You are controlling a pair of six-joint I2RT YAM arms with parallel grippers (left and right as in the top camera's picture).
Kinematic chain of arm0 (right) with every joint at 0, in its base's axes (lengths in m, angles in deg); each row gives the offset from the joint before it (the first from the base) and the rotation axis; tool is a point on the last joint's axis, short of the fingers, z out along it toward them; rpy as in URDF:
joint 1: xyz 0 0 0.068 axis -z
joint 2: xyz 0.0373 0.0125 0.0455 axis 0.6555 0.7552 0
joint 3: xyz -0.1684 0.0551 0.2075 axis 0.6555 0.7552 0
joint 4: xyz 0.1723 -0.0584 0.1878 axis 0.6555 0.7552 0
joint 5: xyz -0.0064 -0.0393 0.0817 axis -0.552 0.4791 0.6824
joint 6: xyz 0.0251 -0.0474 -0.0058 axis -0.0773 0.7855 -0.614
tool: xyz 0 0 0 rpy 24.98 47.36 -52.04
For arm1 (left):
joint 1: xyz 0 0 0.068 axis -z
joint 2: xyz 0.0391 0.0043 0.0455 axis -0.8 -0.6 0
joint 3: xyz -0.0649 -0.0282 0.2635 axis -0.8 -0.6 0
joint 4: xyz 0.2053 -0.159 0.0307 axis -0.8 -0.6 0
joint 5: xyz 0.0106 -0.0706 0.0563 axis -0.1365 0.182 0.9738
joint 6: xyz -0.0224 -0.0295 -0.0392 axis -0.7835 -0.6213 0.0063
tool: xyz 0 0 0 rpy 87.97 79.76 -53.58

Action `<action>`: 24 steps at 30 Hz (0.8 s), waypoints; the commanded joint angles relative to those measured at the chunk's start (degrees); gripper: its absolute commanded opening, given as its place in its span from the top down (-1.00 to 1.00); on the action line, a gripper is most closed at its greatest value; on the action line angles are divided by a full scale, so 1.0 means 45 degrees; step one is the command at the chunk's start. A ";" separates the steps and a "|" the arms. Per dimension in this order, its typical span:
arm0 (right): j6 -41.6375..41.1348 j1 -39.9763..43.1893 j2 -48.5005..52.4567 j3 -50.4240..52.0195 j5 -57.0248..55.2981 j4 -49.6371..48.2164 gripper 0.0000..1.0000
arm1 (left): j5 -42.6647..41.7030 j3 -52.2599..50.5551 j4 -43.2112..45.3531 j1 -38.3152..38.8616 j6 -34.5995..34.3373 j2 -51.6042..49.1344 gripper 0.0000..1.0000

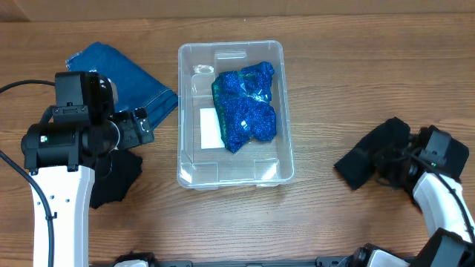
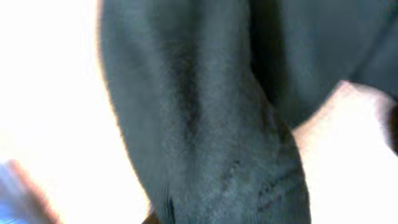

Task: Pack container
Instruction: 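Move the right gripper to the black garment at right and grasp it, then carry the black garment into the bin's left side and release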

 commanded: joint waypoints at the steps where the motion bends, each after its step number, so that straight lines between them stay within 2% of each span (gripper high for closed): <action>1: 0.1943 -0.0869 -0.1214 -0.3240 0.1642 0.0758 0.92 | 0.0083 0.0301 -0.0005 0.0107 0.0277 -0.0015 -1.00; 4: 0.3502 -0.2492 -0.1496 -0.6232 0.1637 0.2259 0.92 | 0.0083 0.0301 0.0000 0.0107 0.0282 -0.0015 -1.00; 6: 0.4381 -0.4430 -0.1491 -0.7970 0.1617 0.2764 0.92 | 0.0083 0.0301 0.0005 0.0107 0.0277 -0.0015 -1.00; 10: 0.5508 -0.9097 -0.1141 -0.8573 0.0549 0.1851 0.92 | 0.0083 0.0301 -0.0010 0.0107 0.0277 -0.0015 -1.00; 13: 0.5843 -1.1812 0.0578 -0.8573 -0.1069 0.1146 0.92 | 0.0078 0.0301 -0.0005 0.0107 0.0277 -0.0015 -1.00; 17: 0.5838 -1.3187 0.2992 -0.8573 -0.1146 -0.0316 0.93 | 0.0073 0.0301 -0.0029 0.0107 0.0277 -0.0015 -1.00; 24: 0.5712 -1.3692 0.6052 -0.8573 -0.0461 -0.2161 0.92 | 0.0073 0.0301 -0.0068 0.0107 0.0277 -0.0015 -1.00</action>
